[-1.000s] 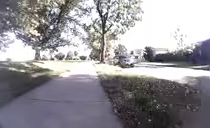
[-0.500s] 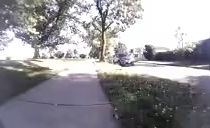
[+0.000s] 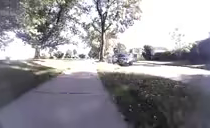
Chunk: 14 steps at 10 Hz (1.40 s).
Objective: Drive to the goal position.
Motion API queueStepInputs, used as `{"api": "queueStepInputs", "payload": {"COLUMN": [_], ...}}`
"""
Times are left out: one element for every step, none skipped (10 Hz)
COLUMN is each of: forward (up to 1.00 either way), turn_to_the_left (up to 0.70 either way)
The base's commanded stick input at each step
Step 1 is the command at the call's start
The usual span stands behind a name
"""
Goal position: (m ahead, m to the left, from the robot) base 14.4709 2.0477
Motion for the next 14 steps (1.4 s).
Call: {"api": "queueStepInputs", "payload": {"forward": [-0.63,0.08,0.25,0.69,1.0,1.0,1.0,1.0,1.0,1.0,1.0,1.0,1.0,1.0], "turn_to_the_left": [0.01,0.09,0.35,0.47,0.4,0.4,0.4,0.4,0.4,0.31,0.02,0.02,0.02,0.0]}}
